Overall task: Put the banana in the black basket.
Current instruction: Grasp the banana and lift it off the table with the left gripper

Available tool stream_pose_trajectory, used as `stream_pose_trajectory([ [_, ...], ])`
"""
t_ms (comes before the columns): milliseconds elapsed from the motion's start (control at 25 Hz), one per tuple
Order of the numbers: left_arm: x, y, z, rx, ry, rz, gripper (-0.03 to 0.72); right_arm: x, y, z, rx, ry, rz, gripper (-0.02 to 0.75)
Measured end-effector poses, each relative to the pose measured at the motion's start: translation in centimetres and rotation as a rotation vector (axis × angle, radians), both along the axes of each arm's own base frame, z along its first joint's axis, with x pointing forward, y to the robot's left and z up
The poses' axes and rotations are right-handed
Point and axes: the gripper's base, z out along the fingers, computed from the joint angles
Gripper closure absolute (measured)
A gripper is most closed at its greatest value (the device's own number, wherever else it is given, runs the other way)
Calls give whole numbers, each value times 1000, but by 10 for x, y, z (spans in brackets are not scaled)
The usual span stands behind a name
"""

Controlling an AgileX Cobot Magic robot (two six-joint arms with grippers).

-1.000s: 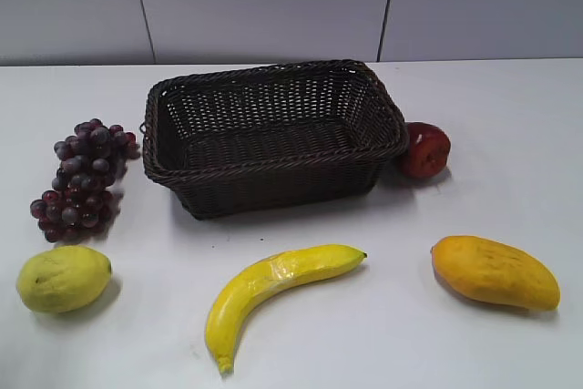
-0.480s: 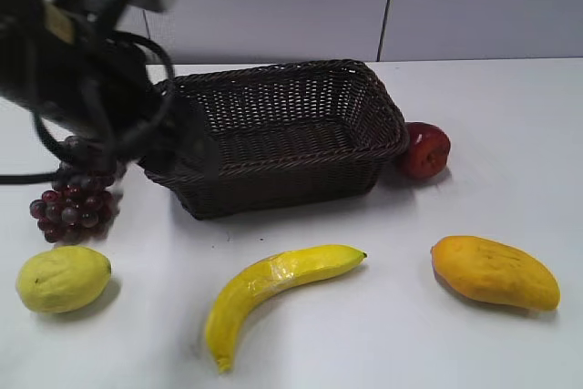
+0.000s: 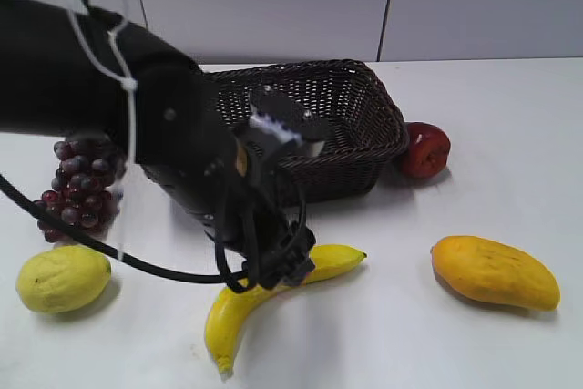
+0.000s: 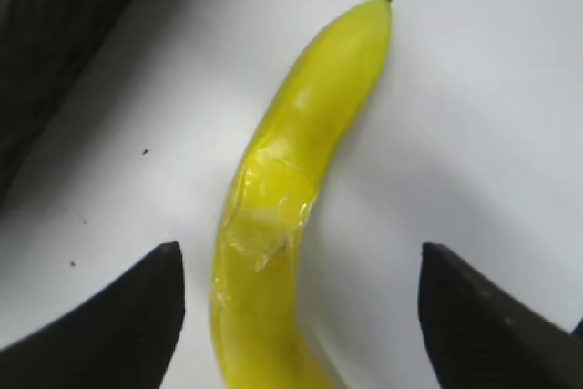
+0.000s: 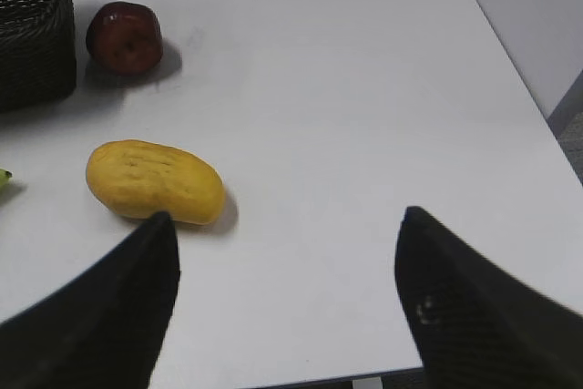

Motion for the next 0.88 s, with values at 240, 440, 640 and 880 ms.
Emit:
stream_pose_trajectory([
  [240,4,-6,-44,94,51,-20,95,0,0,0,0,0,0,148],
  [440,9,-7,-66,141,34,-54,95,0,0,0,0,0,0,148],
  [640,13,-11,-72,125,11,-59,97,0,0,0,0,0,0,148],
  [880,15,-13,-76,112,-5,-62,248,0,0,0,0,0,0,148],
])
